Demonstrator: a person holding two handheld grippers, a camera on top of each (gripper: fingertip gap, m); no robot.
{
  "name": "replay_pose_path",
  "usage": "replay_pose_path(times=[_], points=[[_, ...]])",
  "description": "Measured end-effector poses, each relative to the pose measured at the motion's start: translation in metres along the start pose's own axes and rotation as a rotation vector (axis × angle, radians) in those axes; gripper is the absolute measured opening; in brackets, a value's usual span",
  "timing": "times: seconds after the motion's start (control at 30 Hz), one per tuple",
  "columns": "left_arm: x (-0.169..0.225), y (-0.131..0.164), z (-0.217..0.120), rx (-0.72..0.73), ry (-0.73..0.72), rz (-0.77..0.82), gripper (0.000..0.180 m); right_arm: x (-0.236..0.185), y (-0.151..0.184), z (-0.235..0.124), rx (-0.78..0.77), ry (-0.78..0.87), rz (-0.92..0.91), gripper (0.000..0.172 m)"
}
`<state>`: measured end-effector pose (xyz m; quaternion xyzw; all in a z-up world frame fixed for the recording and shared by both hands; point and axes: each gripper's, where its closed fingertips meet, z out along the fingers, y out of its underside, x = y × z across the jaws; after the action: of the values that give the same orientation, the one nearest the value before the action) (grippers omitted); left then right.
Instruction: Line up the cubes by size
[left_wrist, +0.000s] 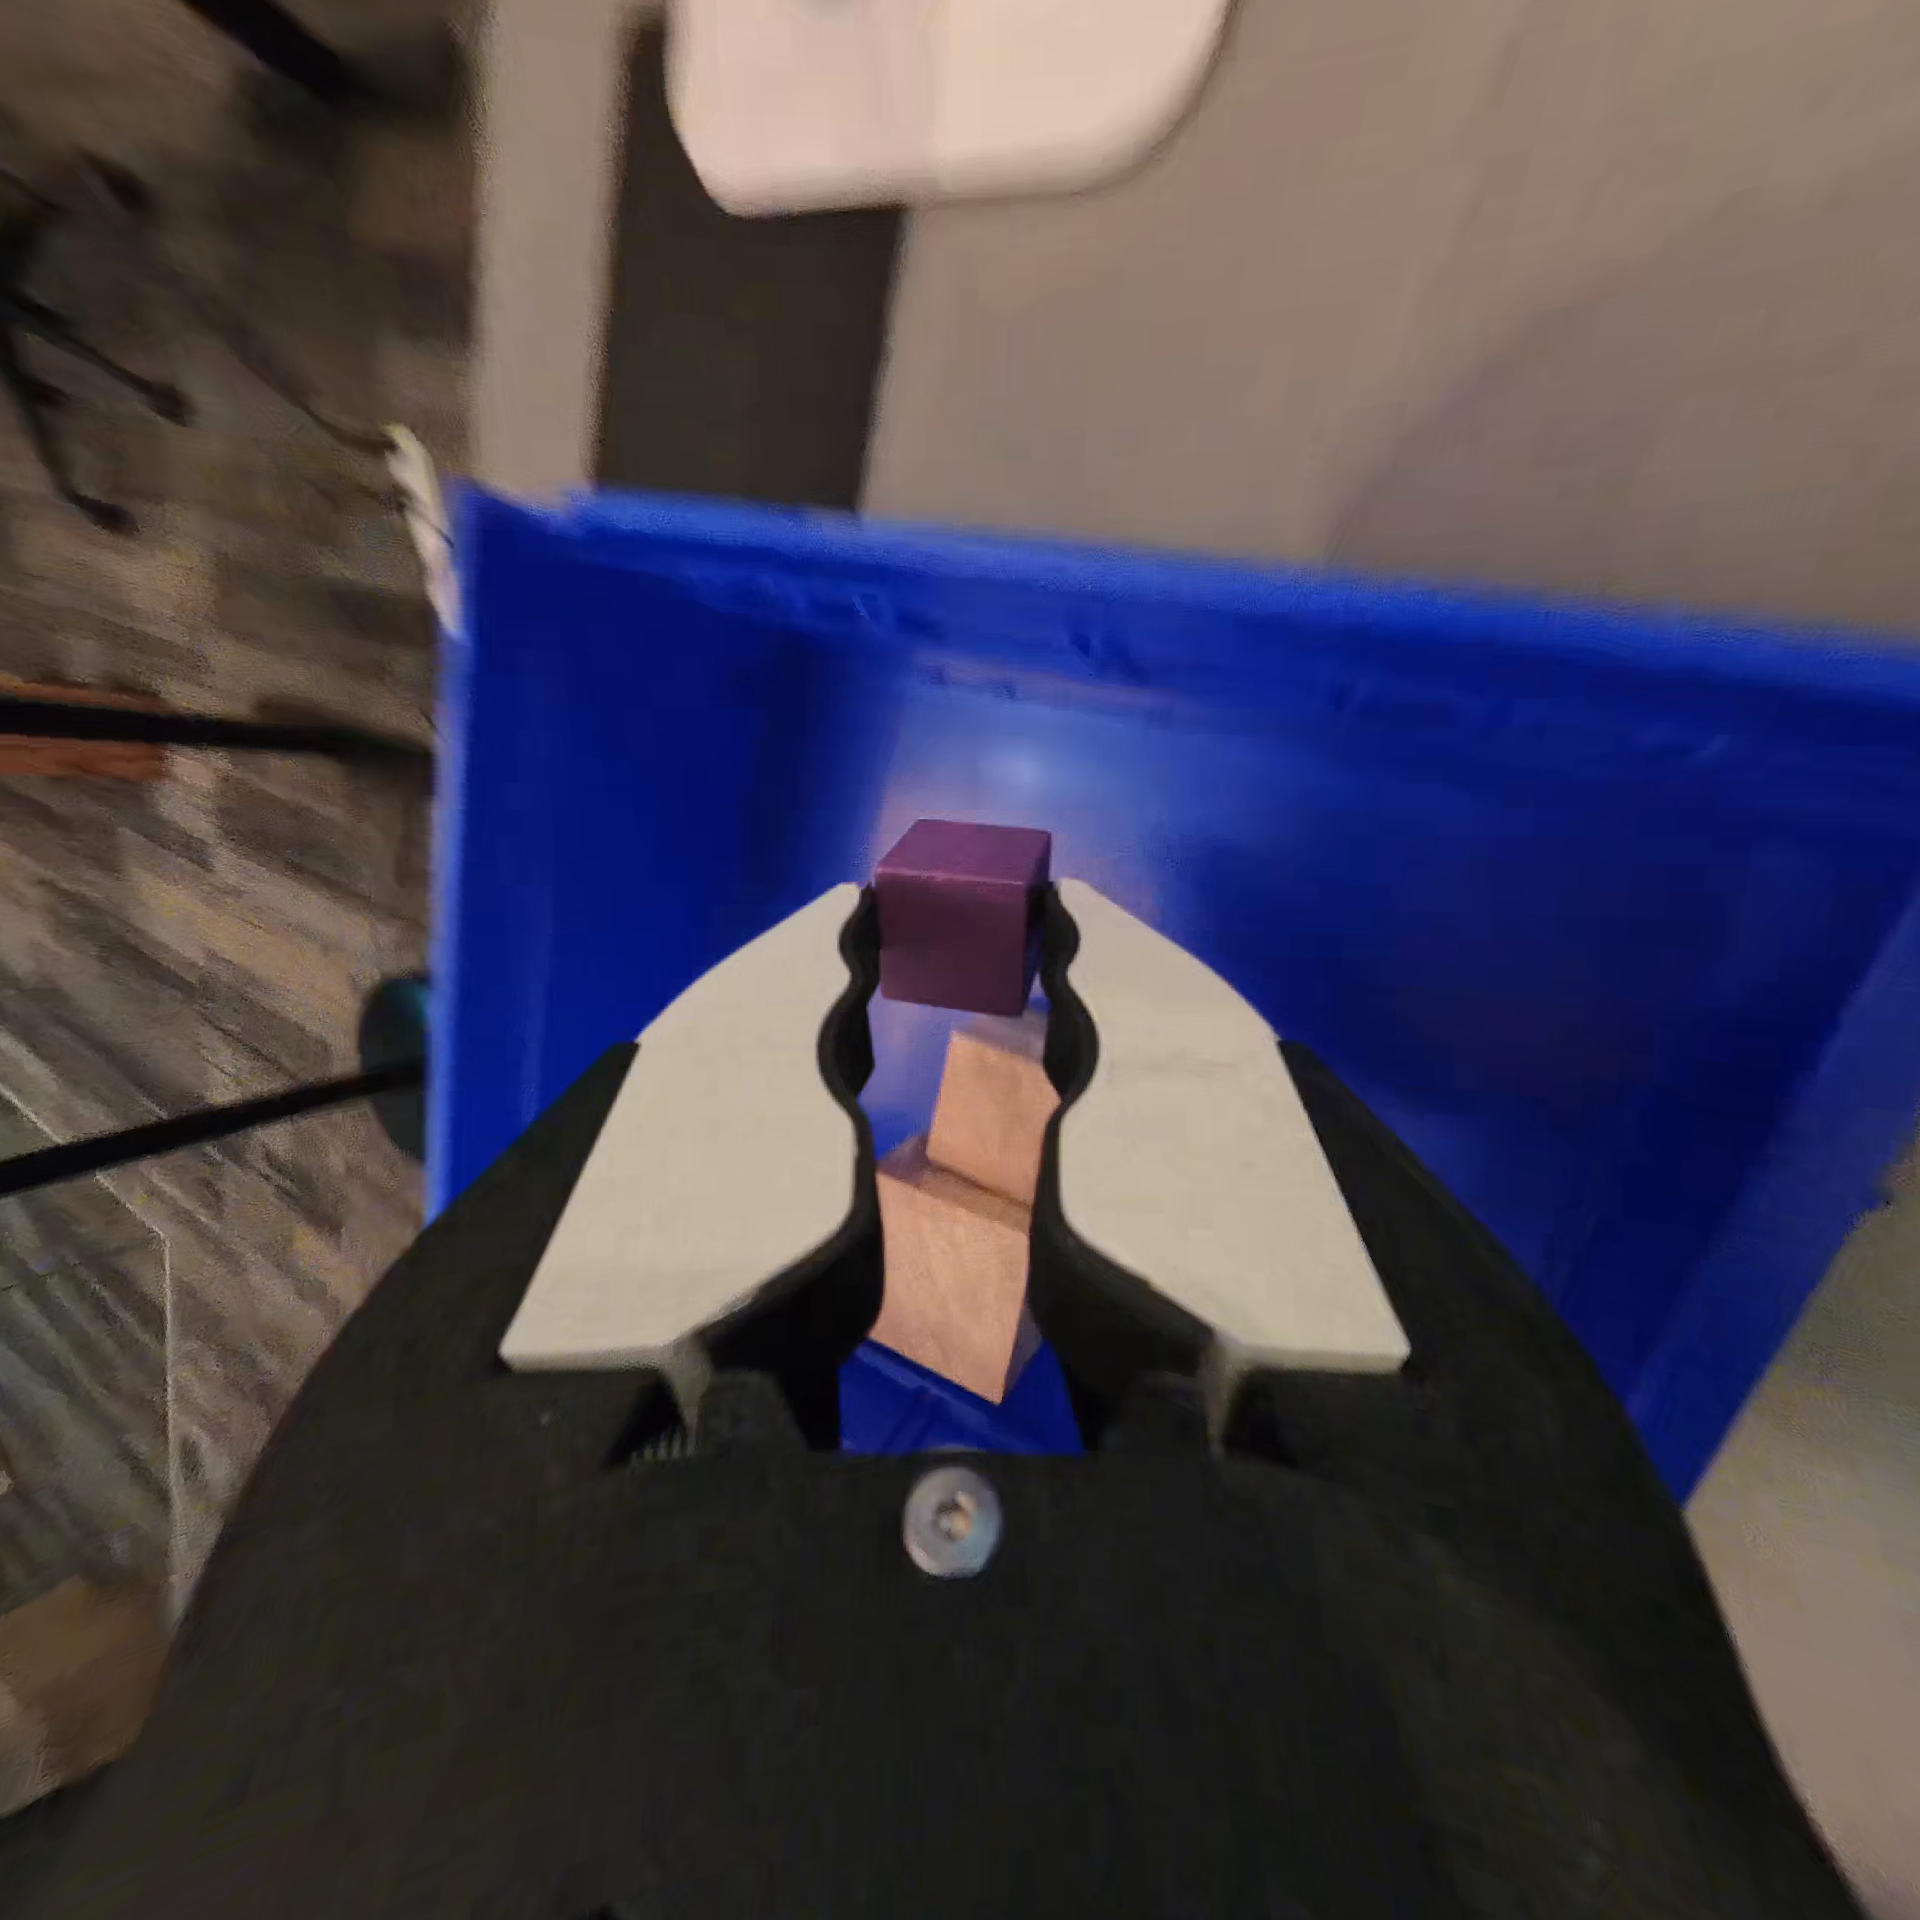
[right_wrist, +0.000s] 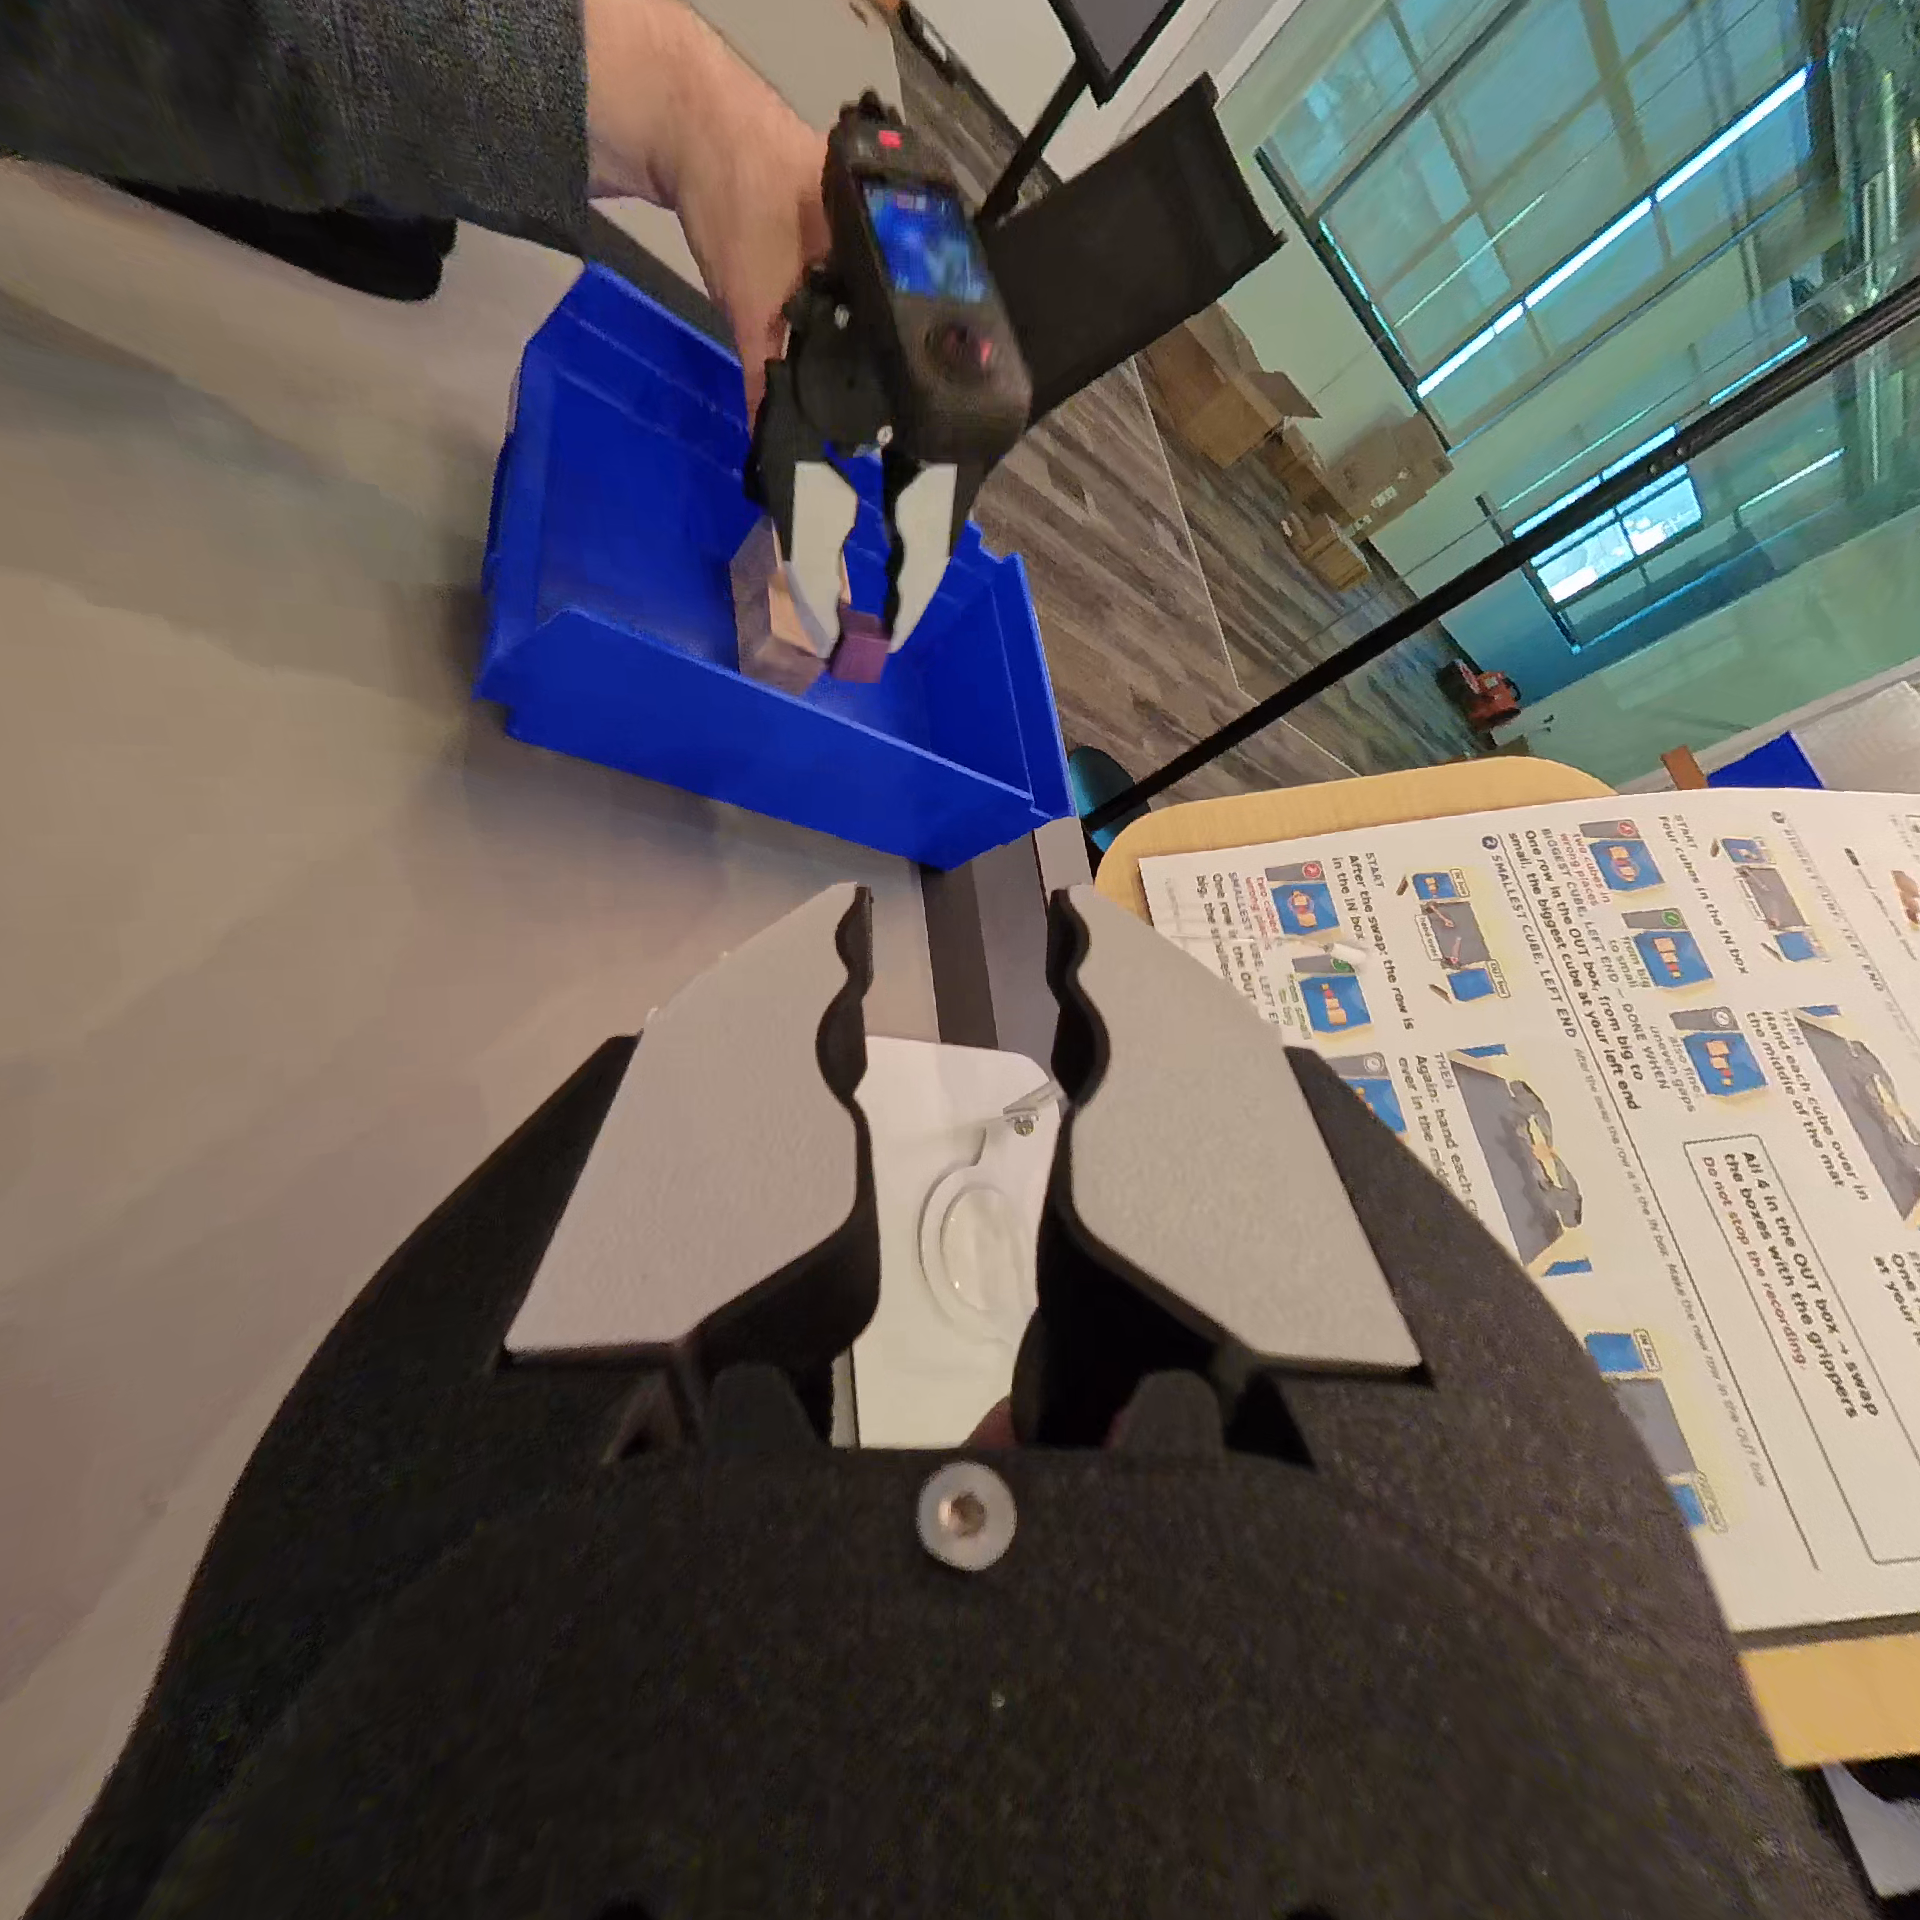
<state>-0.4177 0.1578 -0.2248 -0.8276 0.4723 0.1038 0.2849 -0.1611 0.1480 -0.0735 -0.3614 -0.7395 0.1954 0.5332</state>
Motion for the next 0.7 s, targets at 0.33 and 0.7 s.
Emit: replay_pose_path(times=[0.33,0.7], points=[[0.049,-0.189,-0.14,0.766,-0.157,0.1,0.028,0.0,-0.044,-0.003,0.243,0.025,0.022,0.034],[0.096,-0.278,-0.209,1.113,-0.199,0.242,0.028,-0.003,-0.082,-0.036,0.467,0.03,-0.014,0.036]])
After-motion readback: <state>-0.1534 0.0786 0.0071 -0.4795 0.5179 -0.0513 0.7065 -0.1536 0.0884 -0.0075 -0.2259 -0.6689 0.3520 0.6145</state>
